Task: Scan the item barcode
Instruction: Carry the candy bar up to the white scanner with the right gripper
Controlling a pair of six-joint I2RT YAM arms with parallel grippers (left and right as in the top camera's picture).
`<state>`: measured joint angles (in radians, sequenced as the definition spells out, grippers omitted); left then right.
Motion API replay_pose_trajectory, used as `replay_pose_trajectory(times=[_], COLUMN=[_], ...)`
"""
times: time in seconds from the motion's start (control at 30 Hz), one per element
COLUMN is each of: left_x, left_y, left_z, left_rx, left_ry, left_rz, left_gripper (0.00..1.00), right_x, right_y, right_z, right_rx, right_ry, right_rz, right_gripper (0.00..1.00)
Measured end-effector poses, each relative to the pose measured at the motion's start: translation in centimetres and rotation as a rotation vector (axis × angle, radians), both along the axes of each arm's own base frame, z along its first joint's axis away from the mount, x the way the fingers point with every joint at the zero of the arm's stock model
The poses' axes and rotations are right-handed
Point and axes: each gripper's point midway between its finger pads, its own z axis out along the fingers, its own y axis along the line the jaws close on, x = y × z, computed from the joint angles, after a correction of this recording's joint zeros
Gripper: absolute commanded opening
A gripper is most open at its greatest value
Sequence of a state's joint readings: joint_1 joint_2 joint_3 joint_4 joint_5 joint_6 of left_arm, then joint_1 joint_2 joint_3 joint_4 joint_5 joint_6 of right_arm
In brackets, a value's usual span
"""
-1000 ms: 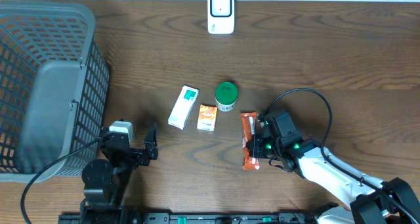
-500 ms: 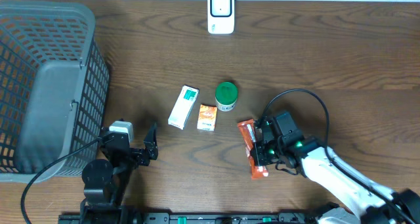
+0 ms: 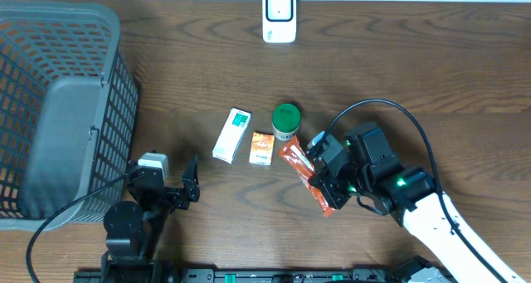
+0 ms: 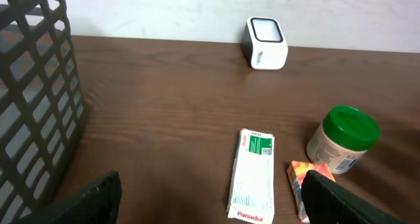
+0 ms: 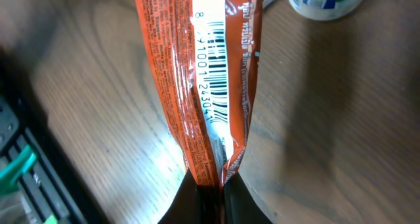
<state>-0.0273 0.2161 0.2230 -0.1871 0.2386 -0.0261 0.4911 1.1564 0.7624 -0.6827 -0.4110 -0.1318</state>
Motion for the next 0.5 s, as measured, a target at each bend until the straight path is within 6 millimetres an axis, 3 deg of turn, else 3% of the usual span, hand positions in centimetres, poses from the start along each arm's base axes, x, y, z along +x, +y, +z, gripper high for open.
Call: replay_pose_trajectory(times=[0.3, 0.5], left_x=[0.0, 0.0], left_y=[0.0, 0.0], left_z=[0.0, 0.0], left_rx=[0.000, 0.000], left_ry=[0.000, 0.000], left_rz=[0.000, 0.000], left_gripper=[0.87, 0.87], right_x=[1.3, 0.7], right_y=[1.0, 1.8], right_z=[4.9, 5.7], right_rx=[0.015, 0.022], right_ry=[-0.124, -0.141], right_rz=[0.098, 0.154], right_gripper=[0.01, 0.01])
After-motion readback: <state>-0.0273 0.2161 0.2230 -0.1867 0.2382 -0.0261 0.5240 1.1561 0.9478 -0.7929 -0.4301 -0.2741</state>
